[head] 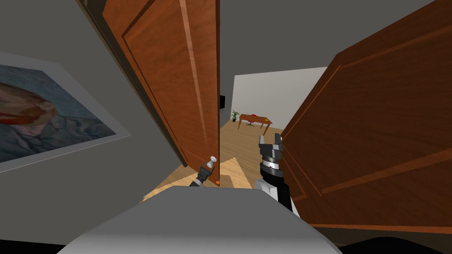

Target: Push the door open

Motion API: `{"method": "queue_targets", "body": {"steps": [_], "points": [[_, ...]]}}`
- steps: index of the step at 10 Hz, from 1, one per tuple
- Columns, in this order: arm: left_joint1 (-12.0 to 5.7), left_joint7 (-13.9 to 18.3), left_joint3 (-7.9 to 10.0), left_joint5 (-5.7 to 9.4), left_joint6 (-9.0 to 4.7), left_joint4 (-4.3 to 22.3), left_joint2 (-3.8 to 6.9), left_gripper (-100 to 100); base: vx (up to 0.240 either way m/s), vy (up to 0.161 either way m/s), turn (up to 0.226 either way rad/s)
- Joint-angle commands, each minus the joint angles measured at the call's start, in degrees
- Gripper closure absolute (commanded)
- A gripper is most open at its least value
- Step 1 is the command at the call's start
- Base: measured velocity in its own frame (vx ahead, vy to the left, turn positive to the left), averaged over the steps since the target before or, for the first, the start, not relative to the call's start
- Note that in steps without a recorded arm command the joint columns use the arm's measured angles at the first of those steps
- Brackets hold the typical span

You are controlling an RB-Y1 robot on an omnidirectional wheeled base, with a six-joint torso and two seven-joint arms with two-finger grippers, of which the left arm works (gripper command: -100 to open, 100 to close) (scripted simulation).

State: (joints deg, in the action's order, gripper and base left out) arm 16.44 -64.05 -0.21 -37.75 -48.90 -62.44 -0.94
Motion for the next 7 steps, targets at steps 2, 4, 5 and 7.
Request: {"method": "queue_targets", "body": {"steps": [2,4,5,7], "points": [[0.0,0.0,0.0,0.0,0.0,0.0,0.0,100,0.04,-0.018,0.001],[0.0,0.0,0.0,0.0,0.0,0.0,0.0,100,-0.023,0.01,-0.019],[0.0,0.0,0.0,0.0,0.0,0.0,0.0,100,0.0,0.0,0.0],[0.0,0.0,0.0,0.0,0.0,0.0,0.0,100,0.0,0.0,0.0]]}}
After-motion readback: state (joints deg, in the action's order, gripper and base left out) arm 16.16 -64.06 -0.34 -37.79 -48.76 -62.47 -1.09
